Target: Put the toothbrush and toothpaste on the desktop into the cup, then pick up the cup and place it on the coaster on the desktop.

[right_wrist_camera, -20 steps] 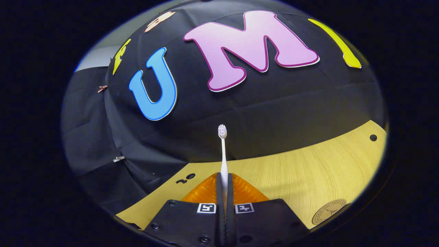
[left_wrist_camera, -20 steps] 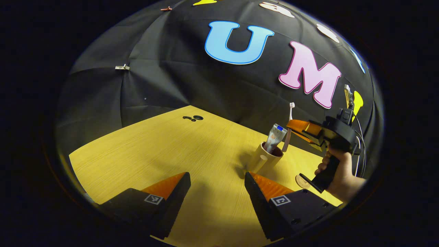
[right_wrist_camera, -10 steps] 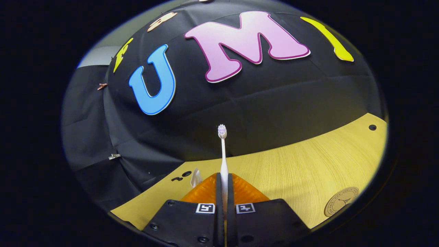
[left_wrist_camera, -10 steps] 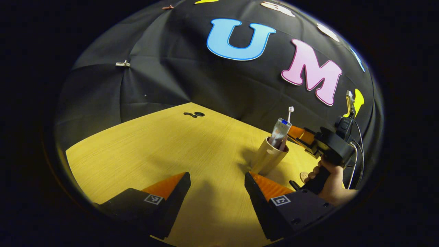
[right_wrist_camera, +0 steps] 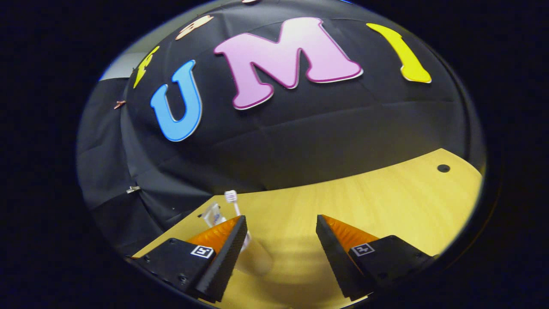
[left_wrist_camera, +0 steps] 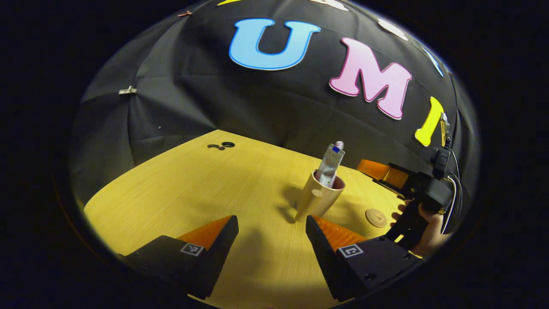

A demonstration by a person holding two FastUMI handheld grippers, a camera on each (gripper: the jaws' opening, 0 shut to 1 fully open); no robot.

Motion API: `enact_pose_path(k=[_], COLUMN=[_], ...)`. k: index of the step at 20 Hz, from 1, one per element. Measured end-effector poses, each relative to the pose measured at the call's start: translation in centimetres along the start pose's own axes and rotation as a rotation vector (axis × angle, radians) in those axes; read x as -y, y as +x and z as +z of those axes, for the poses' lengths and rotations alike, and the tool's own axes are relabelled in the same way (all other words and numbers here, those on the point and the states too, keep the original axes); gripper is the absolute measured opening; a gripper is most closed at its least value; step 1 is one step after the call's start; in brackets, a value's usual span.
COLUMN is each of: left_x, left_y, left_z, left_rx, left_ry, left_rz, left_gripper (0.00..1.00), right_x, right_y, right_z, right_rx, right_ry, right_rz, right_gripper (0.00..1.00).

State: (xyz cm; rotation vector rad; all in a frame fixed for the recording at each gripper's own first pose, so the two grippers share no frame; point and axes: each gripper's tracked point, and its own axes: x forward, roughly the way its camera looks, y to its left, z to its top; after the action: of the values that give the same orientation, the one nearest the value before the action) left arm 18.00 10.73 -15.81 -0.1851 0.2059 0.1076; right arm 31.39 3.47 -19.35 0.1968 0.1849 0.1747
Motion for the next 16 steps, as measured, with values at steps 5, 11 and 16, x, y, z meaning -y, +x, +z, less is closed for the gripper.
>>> enact_pose_path(k=[5,11,16], left_x=[2.0,4.3,4.5], left_y=[1.7,4.3,7.1], left_z=[1.0,1.5,-1.2], left_rx=[-0.063,-0.184,-0.352], left_ry=[0.129,0.259,0.387], left_rz=[-0.083,-0.143,-0.151], left_gripper=[0.98,0.98,0.98], right_x=[7.5,14.5,18.7], right_y=[-3.6,-8.1,-11.6], right_z=[1.4,2.1,2.8], right_rx=[-0.036,-0.062,-0.059], right_ry=[0.006,0.022,0.074], right_rz=[-0.126,-0.24,-0.32], right_gripper=[0.98,0.98,0.98])
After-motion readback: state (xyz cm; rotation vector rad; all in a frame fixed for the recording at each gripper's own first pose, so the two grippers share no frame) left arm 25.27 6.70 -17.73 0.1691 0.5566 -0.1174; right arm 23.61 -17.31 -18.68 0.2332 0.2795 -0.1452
